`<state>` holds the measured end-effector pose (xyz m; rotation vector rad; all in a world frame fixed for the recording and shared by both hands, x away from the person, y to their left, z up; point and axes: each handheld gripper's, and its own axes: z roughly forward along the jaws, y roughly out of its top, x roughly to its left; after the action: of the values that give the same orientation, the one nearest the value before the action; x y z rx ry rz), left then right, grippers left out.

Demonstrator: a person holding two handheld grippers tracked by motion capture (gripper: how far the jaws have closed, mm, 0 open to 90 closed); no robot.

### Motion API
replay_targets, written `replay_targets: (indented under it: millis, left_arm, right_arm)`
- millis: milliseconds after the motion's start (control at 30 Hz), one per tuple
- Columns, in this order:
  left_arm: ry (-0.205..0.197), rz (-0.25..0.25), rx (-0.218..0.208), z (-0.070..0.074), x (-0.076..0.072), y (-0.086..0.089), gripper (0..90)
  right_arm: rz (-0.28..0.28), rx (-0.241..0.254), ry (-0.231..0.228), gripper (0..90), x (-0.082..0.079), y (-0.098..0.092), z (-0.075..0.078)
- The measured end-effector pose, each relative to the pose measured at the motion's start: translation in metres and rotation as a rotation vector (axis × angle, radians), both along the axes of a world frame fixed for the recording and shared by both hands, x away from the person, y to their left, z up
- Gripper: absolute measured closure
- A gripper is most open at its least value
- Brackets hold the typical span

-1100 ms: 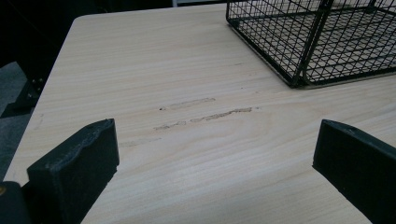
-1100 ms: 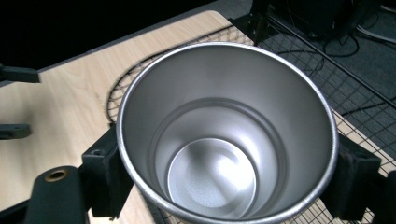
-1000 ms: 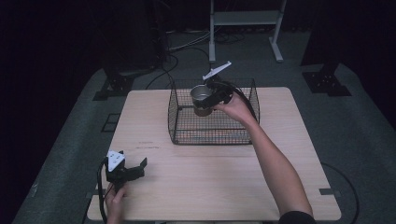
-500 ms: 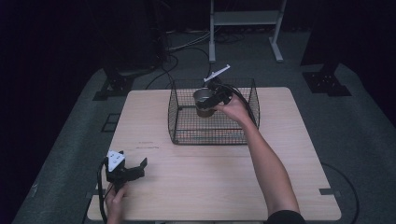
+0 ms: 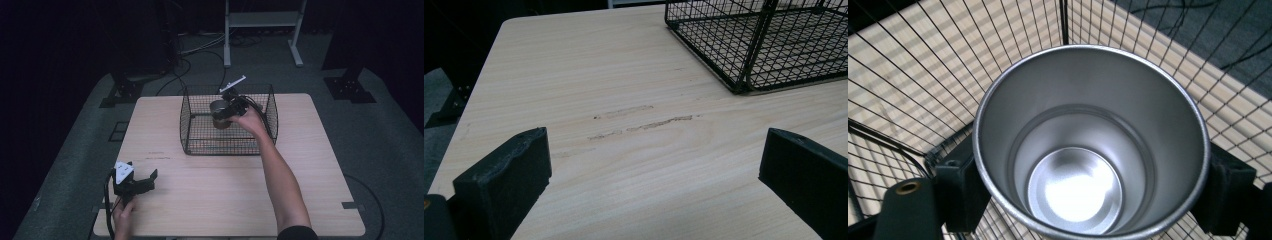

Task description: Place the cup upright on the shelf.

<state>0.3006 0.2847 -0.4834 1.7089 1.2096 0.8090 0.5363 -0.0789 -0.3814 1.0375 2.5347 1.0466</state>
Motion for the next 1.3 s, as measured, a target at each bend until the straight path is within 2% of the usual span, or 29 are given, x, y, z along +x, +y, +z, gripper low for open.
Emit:
replay_targets:
  millis: [133,400,467,633,1300]
  left_arm:
    - [-0.001,0.003,-0.005,0.0,0.0,0.0,0.0]
    - [-0.003,0.004,-0.005,0.0,0.0,0.0,0.0]
    - [-0.002,0.003,-0.003,0.0,0.0,0.0,0.0]
    - [-0.005,0.004,-0.006,0.0,0.0,0.0,0.0]
    - [-0.005,0.005,-0.006,0.0,0.0,0.0,0.0]
  right_arm:
    - [0.004,-0.028,0.02,17.8,0.003,0.0,-0.008]
    - [0.008,-0.038,0.036,17.8,0.003,0.003,-0.018]
    - [0.003,-0.06,0.047,17.7,0.004,0.004,-0.023]
    - [-0.008,-0.068,0.061,17.7,0.006,0.003,-0.029]
    - [0.005,-0.146,0.053,17.4,0.004,0.004,-0.037]
